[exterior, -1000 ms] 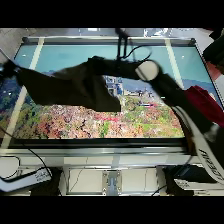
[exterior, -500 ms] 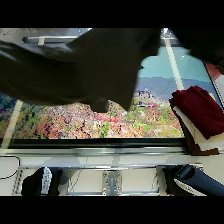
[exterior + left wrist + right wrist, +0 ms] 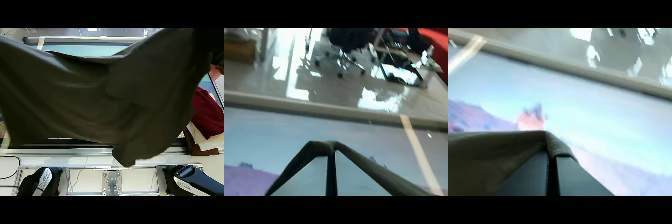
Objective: Fold the shirts.
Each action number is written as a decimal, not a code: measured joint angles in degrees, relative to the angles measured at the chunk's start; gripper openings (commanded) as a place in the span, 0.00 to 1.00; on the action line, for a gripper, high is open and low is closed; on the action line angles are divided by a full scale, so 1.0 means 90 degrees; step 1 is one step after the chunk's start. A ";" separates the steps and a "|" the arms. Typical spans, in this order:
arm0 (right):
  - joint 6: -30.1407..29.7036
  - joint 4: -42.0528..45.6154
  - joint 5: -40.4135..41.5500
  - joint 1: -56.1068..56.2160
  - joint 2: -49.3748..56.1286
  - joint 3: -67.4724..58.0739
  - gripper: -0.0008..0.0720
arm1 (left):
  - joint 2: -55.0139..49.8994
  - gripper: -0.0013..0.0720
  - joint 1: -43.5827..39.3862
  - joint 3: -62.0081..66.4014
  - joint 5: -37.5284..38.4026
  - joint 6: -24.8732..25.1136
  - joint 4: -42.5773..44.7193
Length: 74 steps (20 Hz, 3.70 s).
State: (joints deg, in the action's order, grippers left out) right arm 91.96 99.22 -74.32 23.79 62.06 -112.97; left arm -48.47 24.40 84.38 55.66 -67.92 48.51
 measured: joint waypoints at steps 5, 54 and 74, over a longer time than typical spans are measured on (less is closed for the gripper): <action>-0.0199 -0.1508 0.0347 -0.1440 0.2033 0.0294 0.03 | -0.2244 0.03 -0.1314 0.0029 0.0299 0.0024 0.0925; 0.2480 -0.3082 0.4656 -0.3946 -0.3521 0.8007 0.60 | -0.2550 0.03 -0.0437 -0.7208 -0.2006 0.0051 -0.3878; -0.0775 -0.6336 0.3121 -0.4216 0.1498 0.8646 0.05 | -0.1717 0.03 -0.0512 -0.7167 -0.2067 0.0170 -0.4014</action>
State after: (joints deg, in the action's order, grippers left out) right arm 84.99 42.19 -46.24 -14.15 75.55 -35.16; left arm -63.92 19.79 19.88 37.06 -66.39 12.38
